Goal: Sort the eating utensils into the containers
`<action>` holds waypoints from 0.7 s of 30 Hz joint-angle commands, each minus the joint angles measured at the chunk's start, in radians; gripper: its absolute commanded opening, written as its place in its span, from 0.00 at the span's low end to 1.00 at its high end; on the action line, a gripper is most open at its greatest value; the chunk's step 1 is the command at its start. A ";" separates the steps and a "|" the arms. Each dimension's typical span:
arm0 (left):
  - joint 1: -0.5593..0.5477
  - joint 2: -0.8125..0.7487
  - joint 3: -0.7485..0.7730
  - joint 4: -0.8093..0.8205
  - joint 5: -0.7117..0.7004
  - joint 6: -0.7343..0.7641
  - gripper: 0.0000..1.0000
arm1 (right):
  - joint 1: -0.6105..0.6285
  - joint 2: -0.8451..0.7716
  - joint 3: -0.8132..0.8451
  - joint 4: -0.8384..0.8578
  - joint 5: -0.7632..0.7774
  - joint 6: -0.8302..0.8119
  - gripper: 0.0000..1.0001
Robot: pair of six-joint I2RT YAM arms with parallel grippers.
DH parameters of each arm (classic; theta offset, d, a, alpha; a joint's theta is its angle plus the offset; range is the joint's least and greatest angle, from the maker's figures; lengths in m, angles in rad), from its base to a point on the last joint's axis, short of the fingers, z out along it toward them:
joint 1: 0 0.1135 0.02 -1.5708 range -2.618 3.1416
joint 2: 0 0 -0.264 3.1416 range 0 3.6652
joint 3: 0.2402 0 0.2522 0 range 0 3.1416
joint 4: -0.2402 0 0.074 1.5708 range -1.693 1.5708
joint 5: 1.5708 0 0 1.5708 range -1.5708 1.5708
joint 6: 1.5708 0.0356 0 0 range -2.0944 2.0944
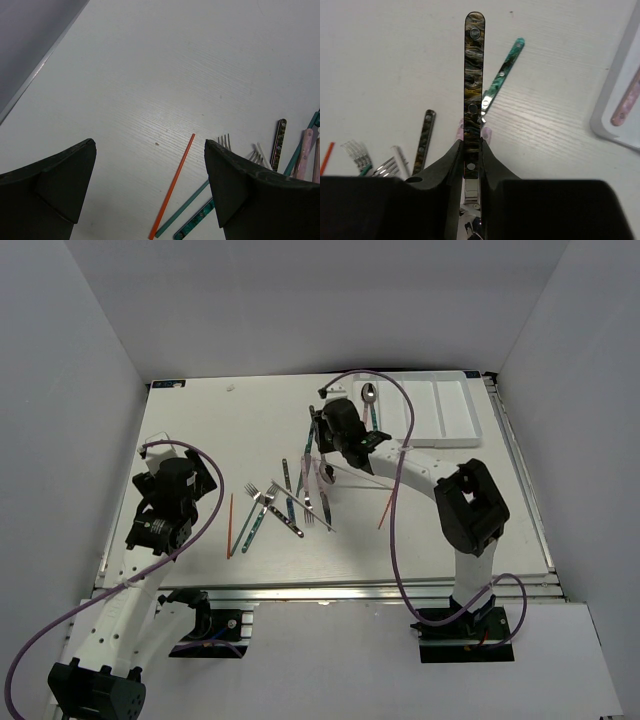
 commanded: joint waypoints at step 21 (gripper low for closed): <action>-0.004 -0.018 -0.005 0.006 0.003 0.005 0.98 | -0.294 0.092 0.272 0.113 -0.407 0.275 0.00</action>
